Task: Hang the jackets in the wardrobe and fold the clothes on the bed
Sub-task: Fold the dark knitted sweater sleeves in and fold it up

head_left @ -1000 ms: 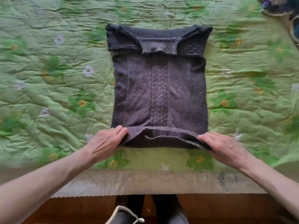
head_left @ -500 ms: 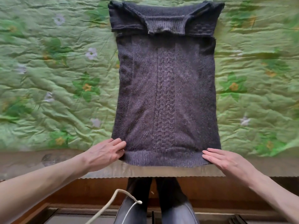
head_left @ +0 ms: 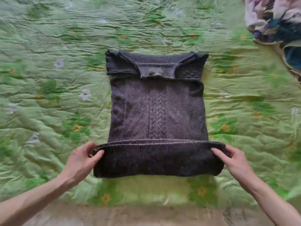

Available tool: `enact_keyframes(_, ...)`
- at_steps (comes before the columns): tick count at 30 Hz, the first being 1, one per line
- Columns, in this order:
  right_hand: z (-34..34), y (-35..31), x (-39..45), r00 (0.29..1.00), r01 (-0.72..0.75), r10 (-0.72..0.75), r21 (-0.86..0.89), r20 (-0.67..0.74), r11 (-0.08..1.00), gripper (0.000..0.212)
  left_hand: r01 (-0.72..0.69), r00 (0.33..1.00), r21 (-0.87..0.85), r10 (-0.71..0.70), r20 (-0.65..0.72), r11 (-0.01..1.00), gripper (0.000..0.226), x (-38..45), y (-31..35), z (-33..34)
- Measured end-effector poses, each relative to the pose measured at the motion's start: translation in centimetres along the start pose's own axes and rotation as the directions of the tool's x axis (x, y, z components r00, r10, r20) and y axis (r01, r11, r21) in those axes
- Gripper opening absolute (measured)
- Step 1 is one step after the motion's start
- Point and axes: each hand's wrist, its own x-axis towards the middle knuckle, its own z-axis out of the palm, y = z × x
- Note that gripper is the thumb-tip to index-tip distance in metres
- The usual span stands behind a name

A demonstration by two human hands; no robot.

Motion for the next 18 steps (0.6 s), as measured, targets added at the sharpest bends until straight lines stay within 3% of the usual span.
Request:
enact_keyframes(6, 1.4, -4.2, 7.4, 0.983, 0.129, -0.125, 0.021, -0.134, 0.991, 0.013, -0.071, 0.985, -0.244, 0.029, -0.173, 0.967, 0.012, 6.5, 4.4, -0.1)
enact_keyframes(12, 2.4, -7.0, 14.2, 0.927, 0.194, -0.259, -0.244, -0.270, 0.950, 0.015, -0.150, 0.929, -0.291, 0.034, -0.370, 0.945, 0.008, 14.6, 6.0, 0.0)
enact_keyframes(18, 4.7, -9.0, 18.9, 0.859, 0.098, -0.337, -0.520, -0.386, 0.848, 0.030, -0.155, 0.911, -0.290, 0.024, -0.411, 0.945, 0.016, 20.8, 6.2, -1.3)
